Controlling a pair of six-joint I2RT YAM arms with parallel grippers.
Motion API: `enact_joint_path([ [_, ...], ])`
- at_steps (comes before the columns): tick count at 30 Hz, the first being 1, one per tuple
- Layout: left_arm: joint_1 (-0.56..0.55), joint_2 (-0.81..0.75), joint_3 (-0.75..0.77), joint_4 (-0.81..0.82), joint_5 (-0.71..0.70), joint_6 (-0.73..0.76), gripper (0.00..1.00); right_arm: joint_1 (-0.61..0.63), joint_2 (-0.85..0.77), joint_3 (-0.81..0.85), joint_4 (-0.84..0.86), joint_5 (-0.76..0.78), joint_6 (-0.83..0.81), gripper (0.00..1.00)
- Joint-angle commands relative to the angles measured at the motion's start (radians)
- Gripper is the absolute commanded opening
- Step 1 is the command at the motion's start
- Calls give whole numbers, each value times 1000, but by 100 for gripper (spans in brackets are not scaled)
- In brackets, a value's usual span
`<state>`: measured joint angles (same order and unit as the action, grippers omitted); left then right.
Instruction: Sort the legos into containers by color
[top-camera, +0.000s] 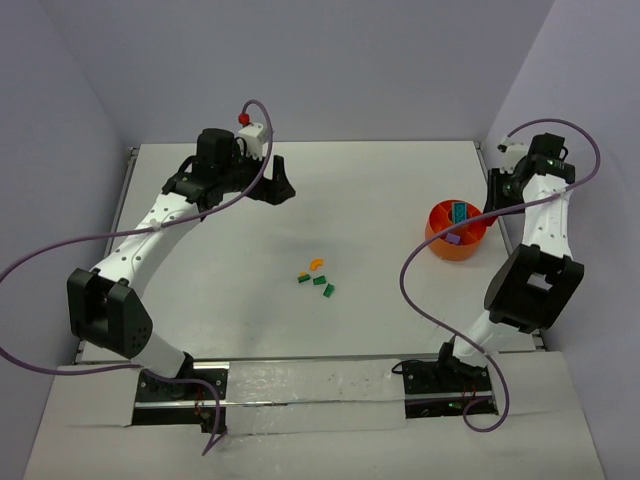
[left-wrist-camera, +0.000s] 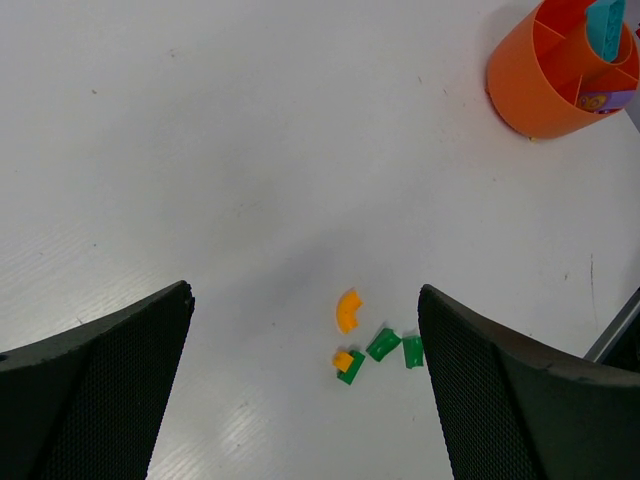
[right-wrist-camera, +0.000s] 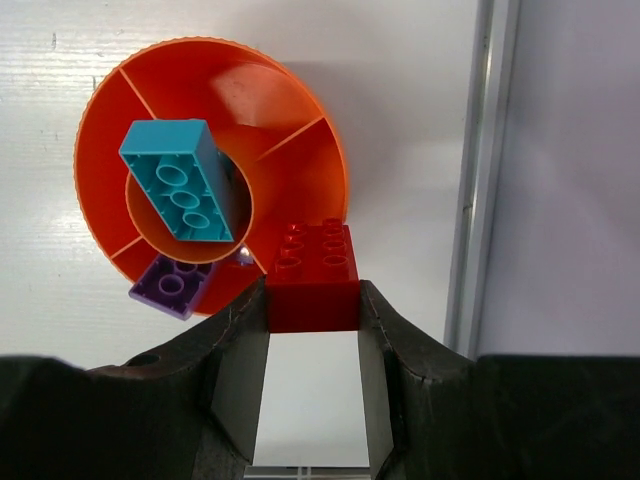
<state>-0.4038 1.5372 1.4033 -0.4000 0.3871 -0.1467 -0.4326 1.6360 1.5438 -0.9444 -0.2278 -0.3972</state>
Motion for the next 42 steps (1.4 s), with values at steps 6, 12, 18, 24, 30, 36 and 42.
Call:
enact_joint_path([
  [6,3,-10,27,29,-21,-8,99,33,36,-15,82,10,36,0],
  [12,3,-11,23,29,-24,-4,99,42,59,-27,82,11,36,13],
  [18,3,-6,32,23,-21,2,99,44,44,-18,46,-1,37,49],
  [24,6,-2,33,17,-16,13,99,64,-26,21,-20,-51,41,66],
  [30,52,-9,28,15,55,15,99,130,-89,109,-90,-147,17,72],
  [36,131,-25,-9,27,213,27,99,345,-162,104,-91,-259,-42,73],
  [42,186,-56,-50,64,338,30,98,659,-131,49,-38,-257,-33,64],
])
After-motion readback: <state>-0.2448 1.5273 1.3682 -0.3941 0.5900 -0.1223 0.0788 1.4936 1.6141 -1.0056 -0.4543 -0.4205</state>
